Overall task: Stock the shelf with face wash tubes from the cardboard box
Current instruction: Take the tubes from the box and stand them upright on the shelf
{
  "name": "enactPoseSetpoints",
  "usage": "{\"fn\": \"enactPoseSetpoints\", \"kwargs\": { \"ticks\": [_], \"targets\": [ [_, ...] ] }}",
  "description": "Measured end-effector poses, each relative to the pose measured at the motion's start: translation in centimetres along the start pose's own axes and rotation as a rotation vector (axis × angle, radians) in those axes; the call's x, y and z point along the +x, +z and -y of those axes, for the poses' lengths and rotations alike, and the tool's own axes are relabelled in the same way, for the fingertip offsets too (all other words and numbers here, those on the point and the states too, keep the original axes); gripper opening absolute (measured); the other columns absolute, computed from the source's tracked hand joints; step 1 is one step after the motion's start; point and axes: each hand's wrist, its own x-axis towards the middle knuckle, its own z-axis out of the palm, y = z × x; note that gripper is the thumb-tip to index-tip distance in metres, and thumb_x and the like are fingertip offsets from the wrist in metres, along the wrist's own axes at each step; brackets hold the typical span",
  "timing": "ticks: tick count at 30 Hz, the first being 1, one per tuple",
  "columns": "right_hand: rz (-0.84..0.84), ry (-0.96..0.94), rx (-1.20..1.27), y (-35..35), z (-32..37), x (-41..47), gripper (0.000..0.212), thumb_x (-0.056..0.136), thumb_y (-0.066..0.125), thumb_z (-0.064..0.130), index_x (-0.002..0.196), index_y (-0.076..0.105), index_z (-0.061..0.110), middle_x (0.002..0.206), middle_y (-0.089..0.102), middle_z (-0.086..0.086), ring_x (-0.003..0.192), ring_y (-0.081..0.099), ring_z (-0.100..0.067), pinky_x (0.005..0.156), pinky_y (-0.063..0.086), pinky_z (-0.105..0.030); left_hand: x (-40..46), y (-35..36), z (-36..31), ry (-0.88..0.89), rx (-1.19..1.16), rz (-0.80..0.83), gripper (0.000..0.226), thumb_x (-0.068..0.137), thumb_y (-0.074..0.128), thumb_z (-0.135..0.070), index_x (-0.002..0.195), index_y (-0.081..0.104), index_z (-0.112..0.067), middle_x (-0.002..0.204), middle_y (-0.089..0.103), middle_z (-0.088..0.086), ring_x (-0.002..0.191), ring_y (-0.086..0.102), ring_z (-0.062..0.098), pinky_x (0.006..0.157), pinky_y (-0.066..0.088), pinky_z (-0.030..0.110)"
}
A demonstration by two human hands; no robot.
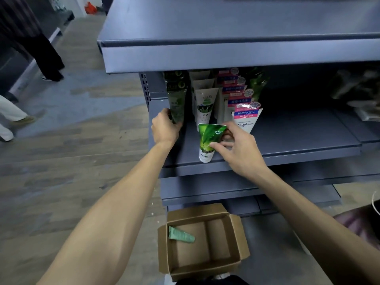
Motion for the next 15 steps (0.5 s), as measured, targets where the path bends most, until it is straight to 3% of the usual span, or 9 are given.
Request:
{"fn": "enactPoseSetpoints", "kwargs": {
  "ticks": [15],
  "targets": [
    [-0.006, 0.013, 0.005, 0.7, 0.0, -0.2, 0.031, 0.086, 0.074, 0.012, 0.109, 0.056, 0.022, 0.097, 0.068, 0.007, 0.09, 0.066, 0.005, 0.083, 0.053, -0.011, 1.1, 0.1, 0.4, 0.001, -0.001, 0.009, 0.03, 0.082, 0.071, -0.027, 0.105, 0.065, -0.009, 0.102, 0.071, 0.01, 0.096, 0.065, 0.032, 0.075, 0.05, 0.035]
  ]
}}
